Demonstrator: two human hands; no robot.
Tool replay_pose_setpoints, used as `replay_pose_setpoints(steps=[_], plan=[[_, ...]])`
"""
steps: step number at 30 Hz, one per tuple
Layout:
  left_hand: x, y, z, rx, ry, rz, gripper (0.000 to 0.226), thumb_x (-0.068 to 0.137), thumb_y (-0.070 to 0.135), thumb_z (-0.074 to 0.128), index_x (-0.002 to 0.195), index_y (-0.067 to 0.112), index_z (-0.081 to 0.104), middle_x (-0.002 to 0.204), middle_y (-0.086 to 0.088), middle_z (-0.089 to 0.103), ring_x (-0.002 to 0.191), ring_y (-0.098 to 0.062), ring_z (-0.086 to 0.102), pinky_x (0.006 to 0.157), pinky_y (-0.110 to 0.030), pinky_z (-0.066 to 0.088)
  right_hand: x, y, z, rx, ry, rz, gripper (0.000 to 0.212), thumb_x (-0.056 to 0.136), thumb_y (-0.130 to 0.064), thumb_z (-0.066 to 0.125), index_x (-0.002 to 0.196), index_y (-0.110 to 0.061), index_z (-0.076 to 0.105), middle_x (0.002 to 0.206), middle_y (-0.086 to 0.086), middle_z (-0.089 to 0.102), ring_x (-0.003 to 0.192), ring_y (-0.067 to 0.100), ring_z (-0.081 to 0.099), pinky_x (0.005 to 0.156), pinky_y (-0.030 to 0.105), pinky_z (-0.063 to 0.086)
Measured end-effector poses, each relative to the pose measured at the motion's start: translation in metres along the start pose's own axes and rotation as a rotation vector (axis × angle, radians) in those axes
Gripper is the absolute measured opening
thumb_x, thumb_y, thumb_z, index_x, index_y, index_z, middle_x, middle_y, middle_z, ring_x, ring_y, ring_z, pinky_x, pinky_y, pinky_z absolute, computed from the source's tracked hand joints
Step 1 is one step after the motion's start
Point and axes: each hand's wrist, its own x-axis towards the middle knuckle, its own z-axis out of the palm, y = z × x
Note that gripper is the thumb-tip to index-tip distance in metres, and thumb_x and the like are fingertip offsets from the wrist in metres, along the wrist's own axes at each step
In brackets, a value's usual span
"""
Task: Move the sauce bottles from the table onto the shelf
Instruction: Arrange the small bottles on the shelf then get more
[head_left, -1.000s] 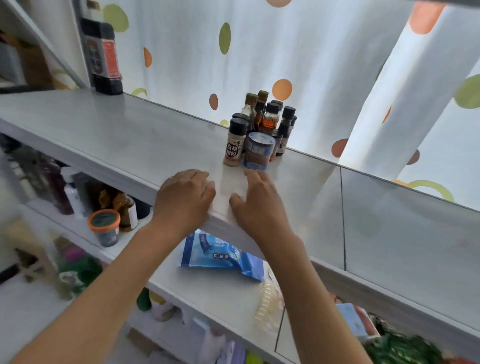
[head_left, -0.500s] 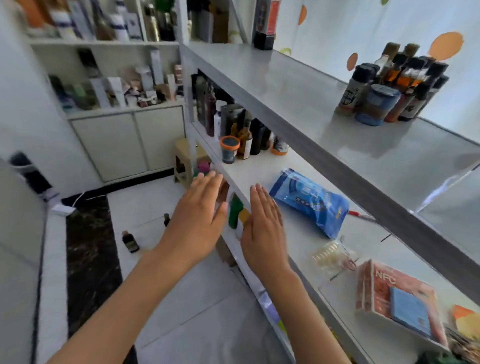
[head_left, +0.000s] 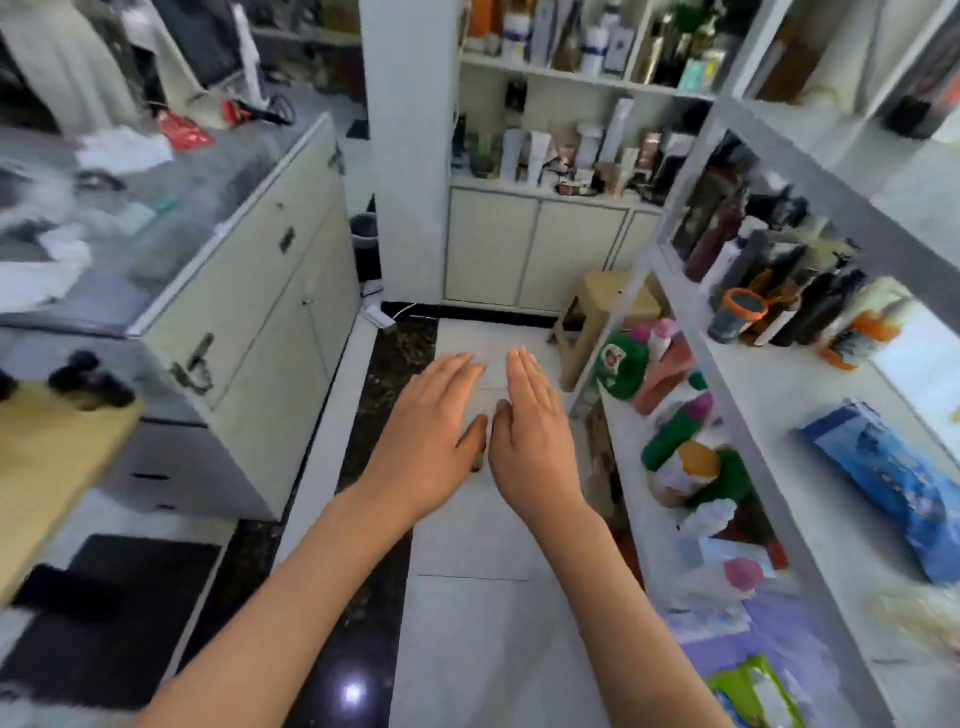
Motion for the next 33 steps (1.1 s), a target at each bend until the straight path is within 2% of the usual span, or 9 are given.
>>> replay_pose_setpoints(steps=[3, 7, 11, 15, 17, 22, 29, 33], plan=[[-0.038, -0.054, -0.039, 0.008, 0.061, -0.131, 0.056, 0.097, 0.029, 0.050, 0.149, 0.019, 0.031, 0.158, 0.001, 0.025, 0.146, -0.013, 0.014, 0.117, -0.026, 0.009, 0.004, -0.061, 0.043, 0.036, -0.062, -0.094, 0.055, 0.102, -0.011, 0.037, 0.155, -0.006, 0.022, 0.162, 0.008, 0.023, 0.151, 0.017, 0.014, 0.123, 0.035, 0.015], [-0.090, -0.131, -0.094, 0.010, 0.138, -0.297, 0.055, 0.097, 0.029, 0.049, 0.148, 0.019, 0.030, 0.157, 0.001, 0.026, 0.146, -0.016, 0.018, 0.119, -0.040, 0.021, 0.003, -0.146, 0.104, 0.089, -0.119, -0.206, 0.054, 0.101, -0.007, 0.040, 0.153, -0.005, 0.026, 0.160, 0.009, 0.027, 0.149, 0.019, 0.020, 0.121, 0.028, 0.013], [-0.138, -0.196, -0.140, -0.015, 0.246, -0.437, 0.055, 0.097, 0.027, 0.051, 0.148, 0.022, 0.030, 0.155, 0.004, 0.028, 0.143, -0.012, 0.019, 0.116, -0.030, 0.015, -0.004, -0.213, 0.163, 0.125, -0.195, -0.301, 0.056, 0.099, -0.007, 0.041, 0.153, -0.007, 0.027, 0.159, 0.008, 0.029, 0.149, 0.017, 0.021, 0.118, 0.024, 0.012], [-0.179, -0.246, -0.177, -0.028, 0.281, -0.533, 0.056, 0.096, 0.026, 0.052, 0.148, 0.021, 0.031, 0.154, 0.003, 0.030, 0.144, -0.015, 0.022, 0.119, -0.040, 0.022, -0.010, -0.270, 0.216, 0.171, -0.279, -0.348, 0.056, 0.099, -0.008, 0.042, 0.153, -0.008, 0.028, 0.159, 0.007, 0.030, 0.148, 0.015, 0.022, 0.116, 0.018, 0.008], [-0.195, -0.267, -0.193, -0.026, 0.300, -0.567, 0.056, 0.096, 0.024, 0.052, 0.148, 0.019, 0.032, 0.153, 0.002, 0.031, 0.143, -0.015, 0.024, 0.118, -0.040, 0.024, -0.011, -0.295, 0.239, 0.181, -0.325, -0.368, 0.056, 0.099, -0.007, 0.042, 0.153, -0.007, 0.027, 0.160, 0.007, 0.029, 0.148, 0.014, 0.022, 0.115, 0.016, 0.007], [-0.219, -0.308, -0.218, -0.039, 0.380, -0.620, 0.052, 0.095, 0.021, 0.054, 0.144, 0.019, 0.037, 0.148, 0.004, 0.037, 0.137, -0.012, 0.031, 0.110, -0.023, 0.022, -0.006, -0.335, 0.279, 0.205, -0.408, -0.350, 0.056, 0.101, -0.010, 0.041, 0.154, -0.010, 0.025, 0.161, 0.004, 0.026, 0.149, 0.014, 0.020, 0.116, 0.017, 0.007], [-0.228, -0.356, -0.217, -0.094, 0.448, -0.718, 0.049, 0.095, 0.020, 0.054, 0.142, 0.018, 0.041, 0.146, 0.003, 0.040, 0.136, -0.014, 0.034, 0.107, -0.023, 0.025, 0.014, -0.350, 0.330, 0.254, -0.491, -0.271, 0.055, 0.100, -0.007, 0.040, 0.153, -0.009, 0.028, 0.159, 0.006, 0.029, 0.148, 0.016, 0.023, 0.115, 0.018, 0.012], [-0.221, -0.385, -0.210, -0.131, 0.454, -0.771, 0.048, 0.095, 0.021, 0.056, 0.140, 0.021, 0.042, 0.145, 0.006, 0.041, 0.133, -0.011, 0.036, 0.103, -0.019, 0.024, 0.044, -0.352, 0.359, 0.285, -0.516, -0.211, 0.054, 0.101, -0.010, 0.039, 0.154, -0.012, 0.028, 0.159, 0.006, 0.030, 0.147, 0.018, 0.026, 0.119, 0.025, 0.018]])
